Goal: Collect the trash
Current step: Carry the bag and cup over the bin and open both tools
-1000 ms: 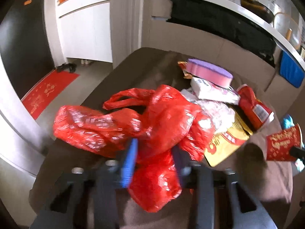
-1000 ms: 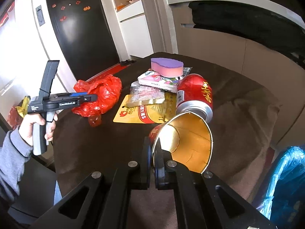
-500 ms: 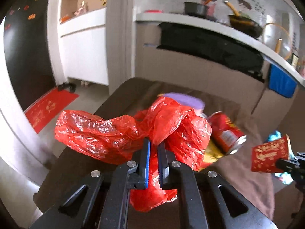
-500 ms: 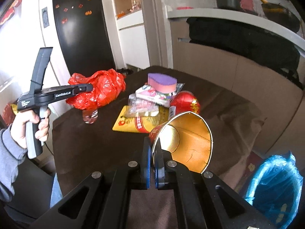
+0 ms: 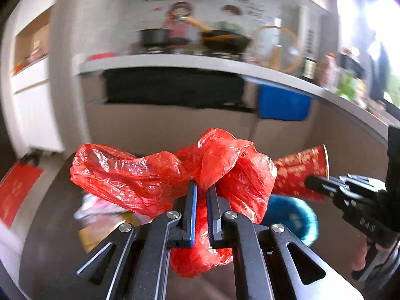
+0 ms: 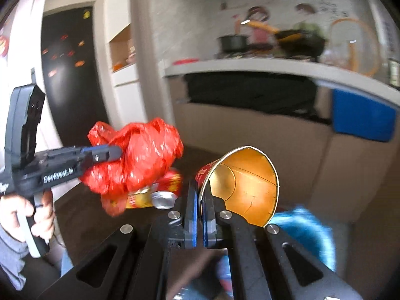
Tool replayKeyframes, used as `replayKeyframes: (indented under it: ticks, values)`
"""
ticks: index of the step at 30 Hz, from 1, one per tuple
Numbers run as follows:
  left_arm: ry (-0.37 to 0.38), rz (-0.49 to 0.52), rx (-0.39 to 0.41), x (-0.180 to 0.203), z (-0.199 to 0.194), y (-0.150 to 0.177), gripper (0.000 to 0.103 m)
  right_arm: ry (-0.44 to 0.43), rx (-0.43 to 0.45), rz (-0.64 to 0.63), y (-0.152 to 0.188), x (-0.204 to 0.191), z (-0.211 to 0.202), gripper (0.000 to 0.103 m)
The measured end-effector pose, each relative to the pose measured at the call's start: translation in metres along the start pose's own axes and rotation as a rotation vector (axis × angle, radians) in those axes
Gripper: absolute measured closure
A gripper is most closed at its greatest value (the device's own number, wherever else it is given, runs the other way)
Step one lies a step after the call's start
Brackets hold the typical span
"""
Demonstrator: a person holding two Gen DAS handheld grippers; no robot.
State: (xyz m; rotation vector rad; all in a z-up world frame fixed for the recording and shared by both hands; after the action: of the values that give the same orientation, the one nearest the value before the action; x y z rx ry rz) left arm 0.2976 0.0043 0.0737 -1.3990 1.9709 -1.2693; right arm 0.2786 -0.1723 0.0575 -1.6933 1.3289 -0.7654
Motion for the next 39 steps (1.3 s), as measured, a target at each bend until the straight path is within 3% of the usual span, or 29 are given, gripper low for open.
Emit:
replayKeyframes:
  ticks: [7,14,32,39]
  values:
    - [0.146,0.078,-0.057,0.101,0.045,-0.007,0.096,0.161,-0.006,0.063,0.016,0.084,-0.039,0.100]
    - [0.222,0.075,-0.191,0.151,0.108,0.017,0.096,0.185,-0.084,0.156,0.049,0.127,-0.021,0.100]
    - [0.267,-0.064,-0.414,0.123,0.229,0.101,0.096,0.127,-0.346,0.249,0.130,0.150,0.089,0.099]
    - [0.283,-0.091,-0.440,0.107,0.240,0.118,0.087,0.128,-0.416,0.262,0.149,0.146,0.115,0.097]
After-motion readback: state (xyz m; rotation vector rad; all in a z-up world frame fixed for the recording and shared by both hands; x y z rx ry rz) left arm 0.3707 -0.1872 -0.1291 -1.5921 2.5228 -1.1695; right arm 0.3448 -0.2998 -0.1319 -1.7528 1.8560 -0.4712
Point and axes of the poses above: each gripper's, at about its wrist camera, not at the fingertips, and z roughly the way its jaws point, x to its right, y to its underside, the point moved 6 cm from there along z, roughly the way its jaws point, and after that the axes turned 7 degrees about y, right-handed, at the moved point
